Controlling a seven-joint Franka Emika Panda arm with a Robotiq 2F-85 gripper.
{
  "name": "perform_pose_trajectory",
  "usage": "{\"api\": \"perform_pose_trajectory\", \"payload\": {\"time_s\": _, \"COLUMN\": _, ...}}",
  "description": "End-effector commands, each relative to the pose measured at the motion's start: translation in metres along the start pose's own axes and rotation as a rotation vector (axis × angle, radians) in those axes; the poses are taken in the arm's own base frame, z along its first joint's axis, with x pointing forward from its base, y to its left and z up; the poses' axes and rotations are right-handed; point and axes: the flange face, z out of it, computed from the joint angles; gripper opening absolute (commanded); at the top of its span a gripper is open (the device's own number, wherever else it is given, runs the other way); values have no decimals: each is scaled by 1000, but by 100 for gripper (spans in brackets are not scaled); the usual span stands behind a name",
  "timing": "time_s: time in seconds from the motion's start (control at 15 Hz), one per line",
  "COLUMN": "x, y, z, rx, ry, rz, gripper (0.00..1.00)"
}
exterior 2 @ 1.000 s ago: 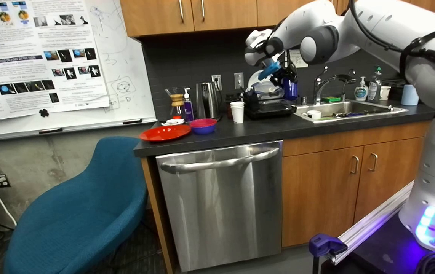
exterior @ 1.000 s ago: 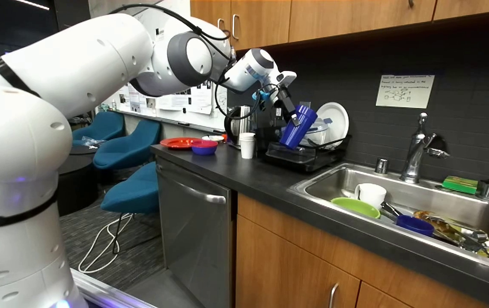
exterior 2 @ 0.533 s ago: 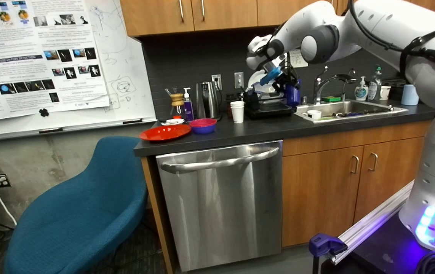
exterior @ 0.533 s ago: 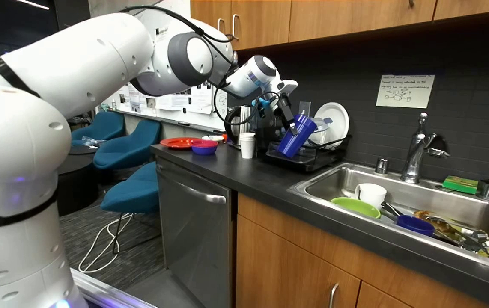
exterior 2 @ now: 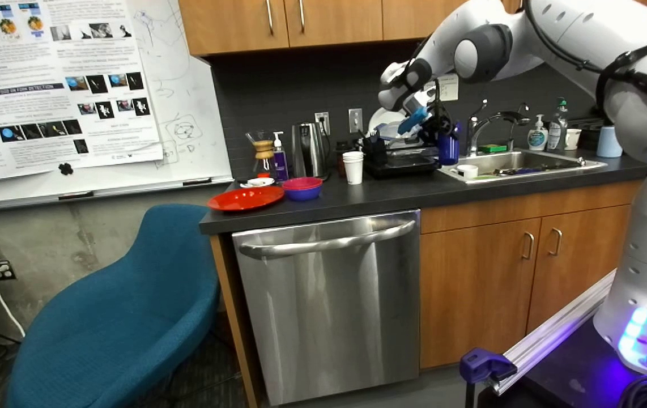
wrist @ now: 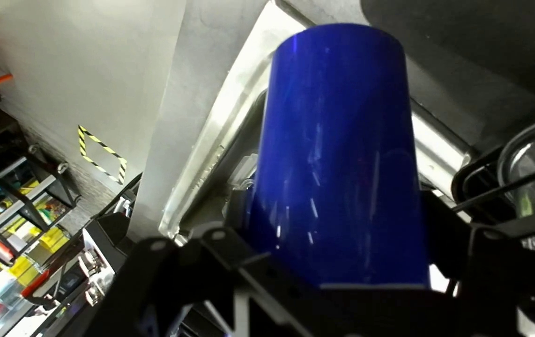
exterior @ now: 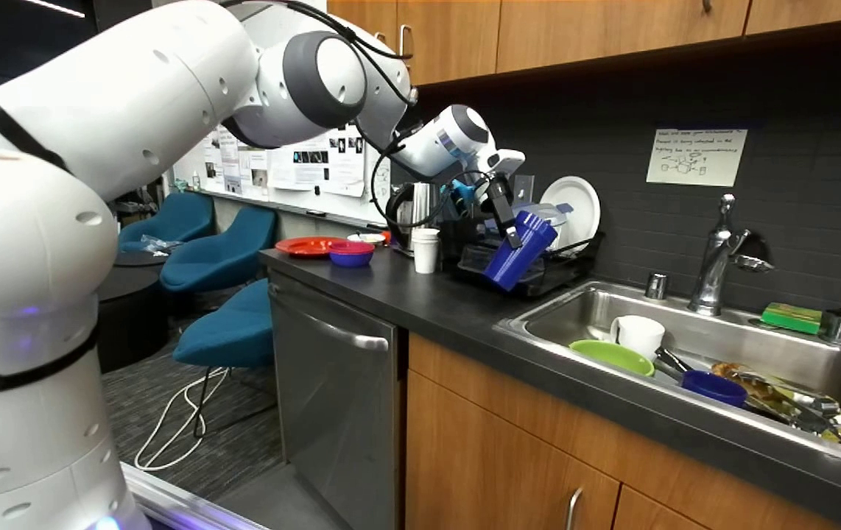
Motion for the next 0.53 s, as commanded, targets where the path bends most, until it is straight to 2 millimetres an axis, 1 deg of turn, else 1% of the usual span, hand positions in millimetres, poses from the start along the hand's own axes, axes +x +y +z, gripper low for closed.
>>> {"api": "perform_pose_trajectory", "payload": {"time_s": 0.0, "x": -1, "y": 22, "z": 28, "rx": 0, "ry": -52, "rz": 31, "gripper": 60}}
{"api": "perform_pose_trajectory", "payload": {"time_s": 0.2, "x": 2, "y": 38, "z": 42, "rx": 13, "ry": -58, "rz": 57, "gripper": 60}}
{"api": "perform_pose_trajectory", "payload": {"time_s": 0.47, "x": -8, "y": 60, "z": 58, "rx": 40, "ry": -75, "rz": 69, "gripper": 60}}
